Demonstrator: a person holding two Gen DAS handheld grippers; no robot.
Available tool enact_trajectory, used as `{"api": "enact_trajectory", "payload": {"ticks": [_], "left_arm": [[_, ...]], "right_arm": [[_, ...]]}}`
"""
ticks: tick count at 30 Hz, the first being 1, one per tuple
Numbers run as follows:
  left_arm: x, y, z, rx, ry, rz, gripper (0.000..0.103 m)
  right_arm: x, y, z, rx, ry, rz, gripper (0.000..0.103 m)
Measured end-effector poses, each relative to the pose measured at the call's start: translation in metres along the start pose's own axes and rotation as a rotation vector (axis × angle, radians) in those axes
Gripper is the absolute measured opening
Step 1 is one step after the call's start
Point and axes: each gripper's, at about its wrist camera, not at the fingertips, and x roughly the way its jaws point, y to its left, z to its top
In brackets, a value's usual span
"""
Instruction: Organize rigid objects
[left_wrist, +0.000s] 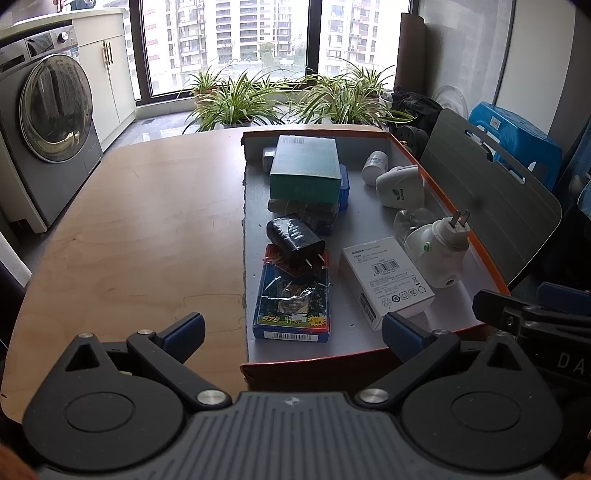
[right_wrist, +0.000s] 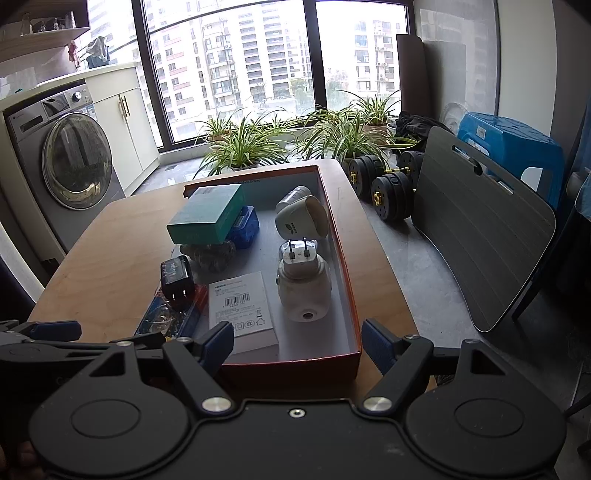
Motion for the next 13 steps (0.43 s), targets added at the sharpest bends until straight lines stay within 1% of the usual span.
{"api": "enact_trajectory", "payload": {"ticks": [13], "left_arm": [[0.0018,0.0016,-0.0014,-0.011,0.002,-0.007,0.103]], "right_arm": [[0.0017,0.0001,-0.0016,0.004,0.007,0.001,0.090]]}}
